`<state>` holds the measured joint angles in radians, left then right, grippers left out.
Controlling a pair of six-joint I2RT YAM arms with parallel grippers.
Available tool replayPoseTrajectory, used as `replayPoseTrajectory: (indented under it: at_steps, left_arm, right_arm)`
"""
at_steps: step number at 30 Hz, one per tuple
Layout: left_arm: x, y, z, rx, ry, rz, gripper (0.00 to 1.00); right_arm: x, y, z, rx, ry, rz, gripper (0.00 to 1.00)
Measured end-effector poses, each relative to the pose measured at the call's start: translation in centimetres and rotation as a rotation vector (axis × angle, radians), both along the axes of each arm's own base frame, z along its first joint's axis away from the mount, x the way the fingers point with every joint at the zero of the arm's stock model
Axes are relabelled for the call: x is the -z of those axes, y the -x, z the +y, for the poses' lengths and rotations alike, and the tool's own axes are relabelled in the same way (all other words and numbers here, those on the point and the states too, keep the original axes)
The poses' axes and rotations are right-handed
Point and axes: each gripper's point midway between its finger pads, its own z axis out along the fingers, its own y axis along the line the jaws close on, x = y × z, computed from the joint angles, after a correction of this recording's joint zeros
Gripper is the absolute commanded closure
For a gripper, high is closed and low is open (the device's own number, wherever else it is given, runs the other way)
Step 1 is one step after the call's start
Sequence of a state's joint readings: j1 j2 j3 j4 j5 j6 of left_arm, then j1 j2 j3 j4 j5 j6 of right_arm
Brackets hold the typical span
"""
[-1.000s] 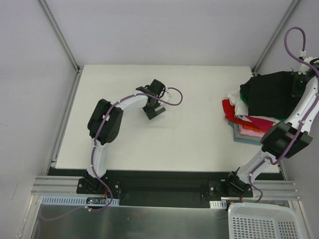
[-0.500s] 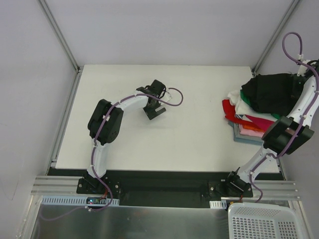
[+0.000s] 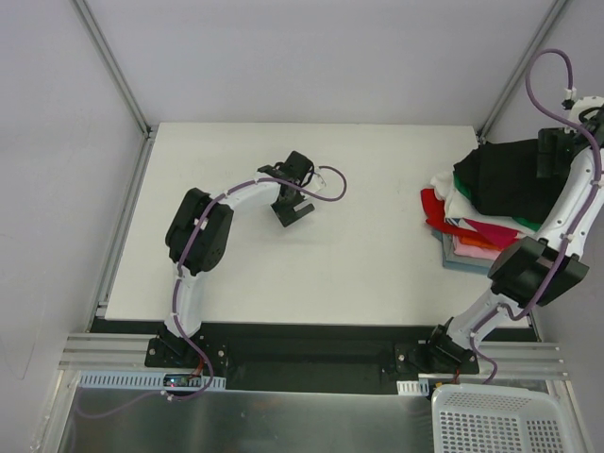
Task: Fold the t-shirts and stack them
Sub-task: Neatly place the folded tshirt to the corner
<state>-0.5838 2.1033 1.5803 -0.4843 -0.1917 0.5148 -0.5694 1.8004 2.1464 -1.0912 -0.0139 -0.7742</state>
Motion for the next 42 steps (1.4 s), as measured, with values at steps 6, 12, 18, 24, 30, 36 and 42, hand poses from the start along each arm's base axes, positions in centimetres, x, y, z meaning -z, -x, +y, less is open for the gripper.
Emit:
replayPoseTrajectory:
  at_steps: [6,12,18,24,30,36,42]
  left_arm:
    - [-0.2,0.0,0.0,-0.002,0.01,-0.016,0.05]
    - [-2.0,-0.2,0.6,-0.018,0.014,-0.081,0.04]
    - [-7.1,0.0,1.9,-0.044,0.046,-0.217,0.03]
    - [-15.7,0.6,3.8,-0.095,0.142,-0.468,0.01]
    - [-23.0,1.6,7.5,-0.189,0.23,-0.675,0.0]
    - [-26.1,1.6,10.8,-0.292,0.261,-0.765,0.01]
    - [-25.8,2.3,11.2,-0.326,0.274,-0.765,0.01]
  right_arm:
    - [-3.5,0.4,2.7,-0.052,0.054,-0.07,0.09]
    - [-6.1,2.8,6.6,-0.109,0.097,-0.131,0.0]
    - [-3.7,7.1,12.4,-0.224,0.058,-0.119,0.04]
    - [0.9,9.1,17.4,-0.35,-0.049,-0.077,0.03]
    - [3.3,8.7,21.6,-0.425,-0.125,-0.047,0.04]
    - [4.0,7.6,25.5,-0.52,-0.138,-0.054,0.04]
    - [5.9,6.8,26.7,-0.501,-0.166,0.007,0.04]
